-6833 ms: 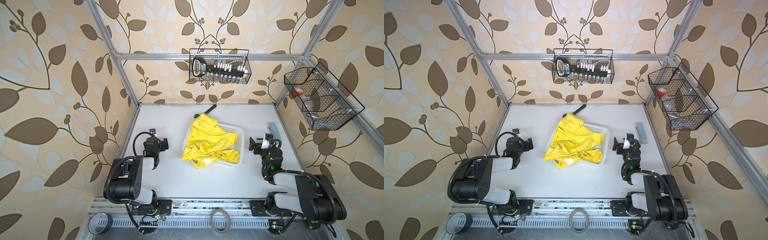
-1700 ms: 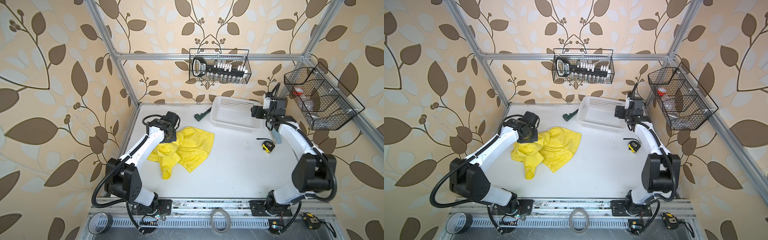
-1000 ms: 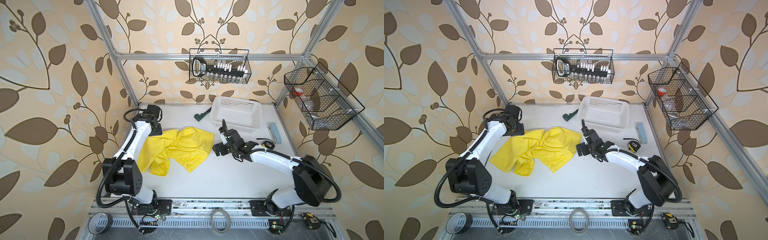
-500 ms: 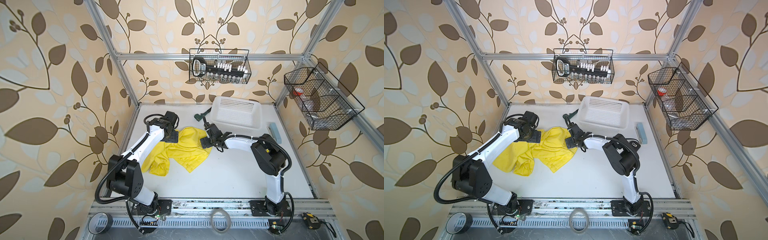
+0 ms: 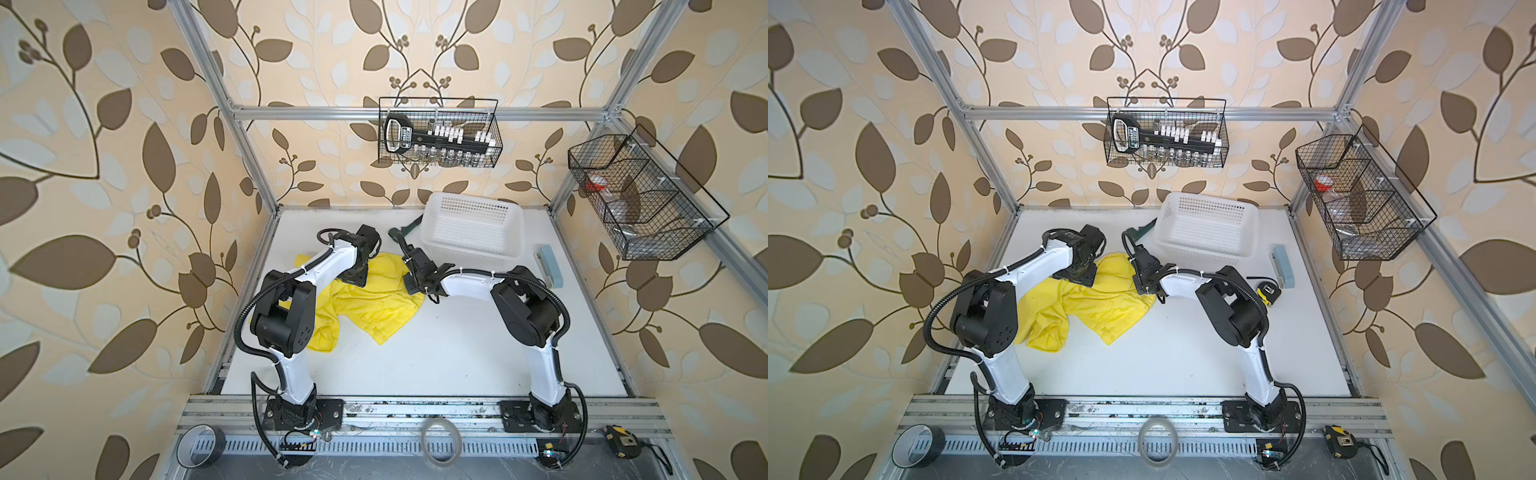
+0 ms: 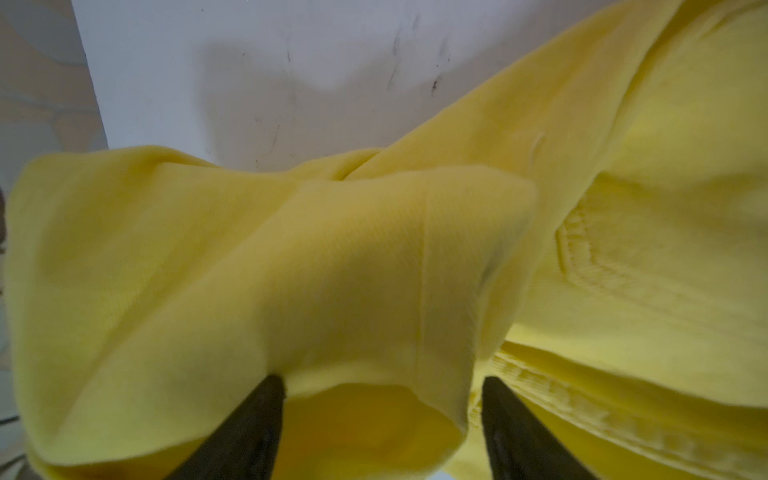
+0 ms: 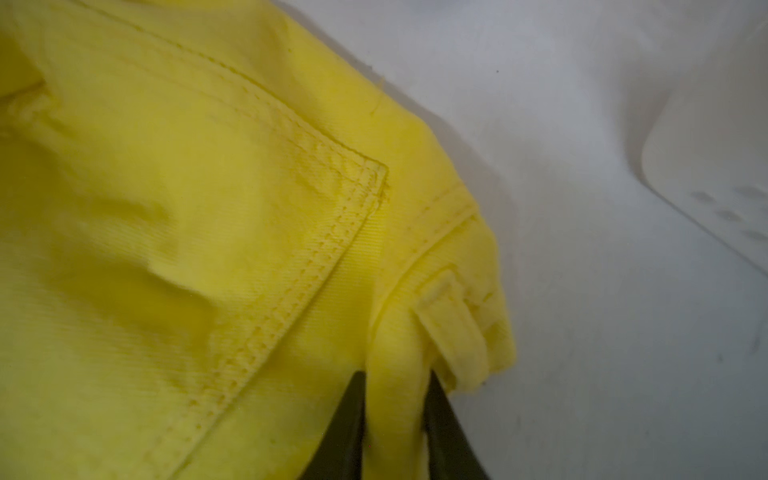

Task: Fold and stack the trousers
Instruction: 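Lift the trousers with both grippers and stretch them apart, away from the robot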

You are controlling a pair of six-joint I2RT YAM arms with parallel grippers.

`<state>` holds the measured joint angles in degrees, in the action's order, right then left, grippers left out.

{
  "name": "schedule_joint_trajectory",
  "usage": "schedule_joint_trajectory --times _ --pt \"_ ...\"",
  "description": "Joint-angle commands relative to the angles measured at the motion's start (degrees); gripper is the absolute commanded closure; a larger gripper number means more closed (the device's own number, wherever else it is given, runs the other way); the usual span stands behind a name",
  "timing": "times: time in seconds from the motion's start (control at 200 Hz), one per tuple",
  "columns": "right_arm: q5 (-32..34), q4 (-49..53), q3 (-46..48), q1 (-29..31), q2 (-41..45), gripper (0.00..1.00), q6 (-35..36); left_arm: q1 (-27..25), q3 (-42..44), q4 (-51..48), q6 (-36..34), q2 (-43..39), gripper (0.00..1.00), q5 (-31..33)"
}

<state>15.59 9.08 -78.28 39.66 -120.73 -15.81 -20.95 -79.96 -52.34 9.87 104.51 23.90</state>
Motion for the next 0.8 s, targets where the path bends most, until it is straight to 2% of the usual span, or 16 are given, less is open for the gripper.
schedule_joint_trajectory --times 0.0,0.015,0.165,0.29,0.495,0.64,0.795 --pt "2.3 3.4 3.9 -0.3 0.8 0.97 0.4 0.0 -1.1 -3.7 -0.5 -0.3 0.42 6.7" --pt "2.5 3.2 4.2 -0.3 1.4 1.0 0.4 0.0 -1.3 -4.1 -0.5 -0.3 0.44 7.3" --pt "3.4 2.8 6.8 -1.3 7.4 1.0 0.4 0.0 -2.9 -7.4 -0.8 -1.2 0.66 11.0" --pt "3.9 2.6 9.8 -2.2 12.5 1.0 0.7 0.1 -2.7 -7.1 -0.8 -1.9 1.0 10.2" --pt "3.5 2.5 14.3 -4.1 20.4 1.0 0.9 0.1 -6.0 -8.3 -1.9 -1.4 1.0 9.1" --pt "2.7 3.3 17.9 -6.2 27.0 1.0 1.0 0.7 -9.3 -9.5 -3.1 -3.6 1.0 13.3" --pt "1.8 5.2 20.6 -10.2 36.0 1.0 4.3 3.1 -15.9 -11.6 -6.0 -6.3 1.0 17.8"
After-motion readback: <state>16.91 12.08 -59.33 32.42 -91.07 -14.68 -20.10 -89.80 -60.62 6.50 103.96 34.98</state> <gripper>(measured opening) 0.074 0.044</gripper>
